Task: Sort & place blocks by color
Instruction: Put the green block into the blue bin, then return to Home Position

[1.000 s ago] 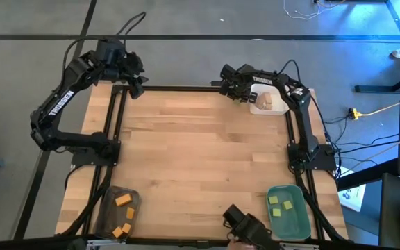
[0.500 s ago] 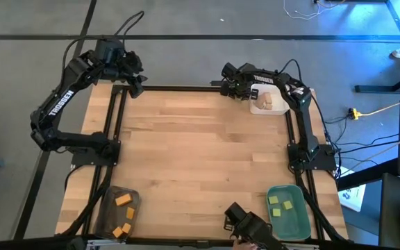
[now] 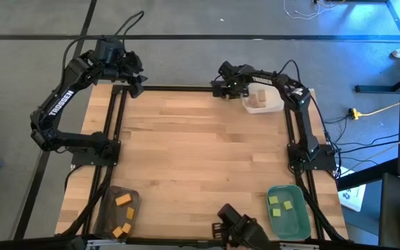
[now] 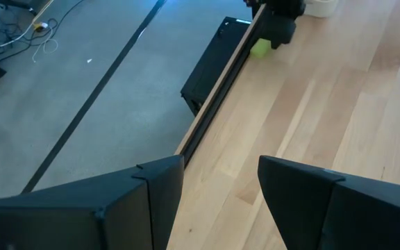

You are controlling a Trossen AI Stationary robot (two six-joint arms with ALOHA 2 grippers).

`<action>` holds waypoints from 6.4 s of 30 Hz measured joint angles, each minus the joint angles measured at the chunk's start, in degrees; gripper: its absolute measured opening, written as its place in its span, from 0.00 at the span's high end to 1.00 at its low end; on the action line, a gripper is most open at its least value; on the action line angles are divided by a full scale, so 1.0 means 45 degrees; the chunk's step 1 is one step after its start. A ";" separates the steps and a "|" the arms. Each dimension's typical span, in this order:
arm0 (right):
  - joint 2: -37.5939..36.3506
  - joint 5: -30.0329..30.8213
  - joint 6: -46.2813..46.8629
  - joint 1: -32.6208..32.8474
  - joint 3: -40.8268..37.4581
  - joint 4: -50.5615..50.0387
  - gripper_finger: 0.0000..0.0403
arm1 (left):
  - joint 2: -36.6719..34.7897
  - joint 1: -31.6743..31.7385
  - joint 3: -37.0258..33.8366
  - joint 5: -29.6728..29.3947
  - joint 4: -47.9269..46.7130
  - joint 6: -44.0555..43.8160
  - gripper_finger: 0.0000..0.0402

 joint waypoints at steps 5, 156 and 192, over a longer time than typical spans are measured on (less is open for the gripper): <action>0.0000 -0.0124 -0.0950 0.0395 0.0000 0.0467 0.57 | 0.0000 0.0000 0.0000 -0.0005 -0.0004 0.0000 0.56; -0.9882 -0.5271 1.0563 1.5381 -0.2435 -1.0197 0.86 | 0.2482 -0.2023 -0.0010 0.8949 0.1102 0.3462 0.56; -0.9795 -0.5966 1.2754 1.8238 -1.0078 -0.2002 0.69 | 0.2749 -0.3060 -0.0010 0.7212 0.4415 0.1593 0.56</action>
